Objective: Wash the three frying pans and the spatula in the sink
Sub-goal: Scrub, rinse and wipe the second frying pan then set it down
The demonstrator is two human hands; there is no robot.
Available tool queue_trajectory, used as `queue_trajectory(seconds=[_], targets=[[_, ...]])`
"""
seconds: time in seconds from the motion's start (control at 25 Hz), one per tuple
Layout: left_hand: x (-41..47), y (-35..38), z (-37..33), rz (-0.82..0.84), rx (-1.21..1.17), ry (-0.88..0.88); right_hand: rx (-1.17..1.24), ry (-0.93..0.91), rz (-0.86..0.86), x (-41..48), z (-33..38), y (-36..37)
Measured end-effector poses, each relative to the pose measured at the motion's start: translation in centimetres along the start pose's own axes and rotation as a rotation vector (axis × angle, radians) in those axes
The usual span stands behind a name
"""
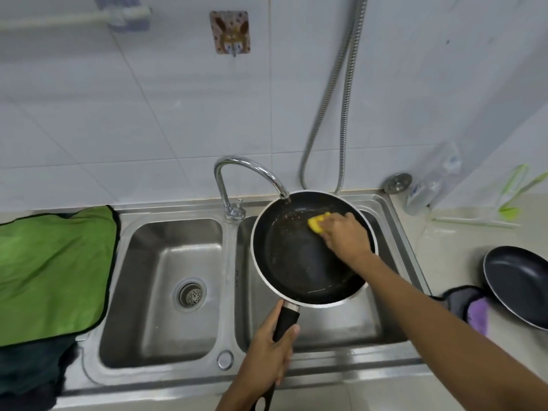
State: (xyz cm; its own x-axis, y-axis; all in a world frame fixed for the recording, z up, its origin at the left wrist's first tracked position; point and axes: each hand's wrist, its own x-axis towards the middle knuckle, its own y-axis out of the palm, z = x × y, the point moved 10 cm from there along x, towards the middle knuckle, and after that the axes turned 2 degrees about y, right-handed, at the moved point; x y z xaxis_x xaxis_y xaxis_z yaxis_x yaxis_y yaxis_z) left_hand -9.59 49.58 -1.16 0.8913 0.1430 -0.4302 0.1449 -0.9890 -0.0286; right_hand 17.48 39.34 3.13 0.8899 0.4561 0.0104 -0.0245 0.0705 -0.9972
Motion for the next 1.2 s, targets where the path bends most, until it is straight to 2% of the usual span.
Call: queue_trajectory(seconds=[0.08, 0.16, 0.24, 0.36, 0.44, 0.52, 0.6, 0.72, 0.84, 0.96, 1.04, 1.12, 1.2], targets=[[0.3, -0.3, 0.0, -0.003, -0.006, 0.011, 0.0, -0.084, -0.04, -4.2, -1.2, -0.7], [0.5, -0.1, -0.3, -0.005, 0.007, 0.015, 0.067, -0.284, -0.071, -8.7, 2.2, -1.2], [0.5, 0.4, -0.5, 0.013, 0.029, 0.014, 0.137, -0.342, -0.025, -9.3, 5.8, -0.1], [0.3, 1.2, -0.5, 0.034, 0.044, 0.007, 0.111, -0.249, -0.04, -3.5, 7.6, -0.8], [0.0, 1.0, -0.7, 0.024, 0.031, 0.007, 0.072, -0.126, -0.001, -0.5, 3.9, -0.9], [-0.1, 0.4, -0.6, 0.014, 0.025, -0.001, 0.031, -0.069, -0.021, -1.7, -0.1, -0.7], [-0.1, 0.2, -0.3, 0.01, 0.018, -0.003, 0.022, -0.149, -0.05, -5.9, -0.2, -1.0], [-0.2, 0.7, -0.5, 0.022, 0.022, 0.012, 0.136, -0.295, -0.044, -10.6, 5.1, -0.7], [-0.3, 1.6, -0.8, 0.033, 0.032, 0.019, 0.116, -0.303, -0.06, -6.0, 9.4, -1.2], [-0.5, 1.5, -1.3, 0.032, 0.007, 0.021, 0.042, -0.086, -0.022, 0.1, 4.7, -2.4], [-0.6, 0.9, -1.3, 0.016, -0.014, 0.021, -0.008, -0.009, -0.03, -0.5, 0.1, -2.2], [-0.4, 0.7, -1.1, 0.006, -0.026, 0.022, -0.029, -0.067, -0.059, -4.4, -0.8, -2.1], [-0.3, 0.9, -1.0, 0.01, -0.014, 0.024, 0.033, -0.195, -0.061, -8.5, 2.4, -1.3]])
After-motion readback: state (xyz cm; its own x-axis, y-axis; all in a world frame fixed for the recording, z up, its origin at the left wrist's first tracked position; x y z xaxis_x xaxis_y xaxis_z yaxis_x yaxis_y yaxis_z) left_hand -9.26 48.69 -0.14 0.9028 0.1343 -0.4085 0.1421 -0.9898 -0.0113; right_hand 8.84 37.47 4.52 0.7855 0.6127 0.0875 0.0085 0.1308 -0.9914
